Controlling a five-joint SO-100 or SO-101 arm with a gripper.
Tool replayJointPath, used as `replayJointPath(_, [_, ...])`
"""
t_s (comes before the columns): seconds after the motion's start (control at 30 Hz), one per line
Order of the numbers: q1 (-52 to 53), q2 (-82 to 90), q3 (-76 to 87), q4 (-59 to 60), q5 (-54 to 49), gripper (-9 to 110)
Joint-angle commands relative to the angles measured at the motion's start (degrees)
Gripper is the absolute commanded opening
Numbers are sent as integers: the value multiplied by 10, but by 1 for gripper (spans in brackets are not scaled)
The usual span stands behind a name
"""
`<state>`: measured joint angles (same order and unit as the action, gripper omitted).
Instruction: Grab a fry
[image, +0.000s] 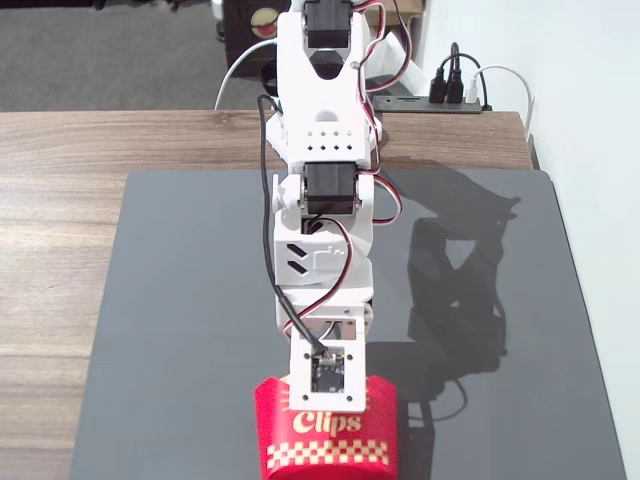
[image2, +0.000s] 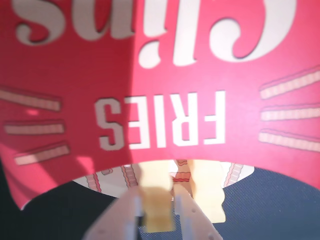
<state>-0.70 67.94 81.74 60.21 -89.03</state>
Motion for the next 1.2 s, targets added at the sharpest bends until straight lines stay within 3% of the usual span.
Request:
replayJointPath(0.0, [-1, 4, -20, -7, 4, 2])
replayJointPath(0.5, [0, 74, 46, 7, 25, 1])
replayJointPath(1.17, [25, 473, 438, 23, 56, 1])
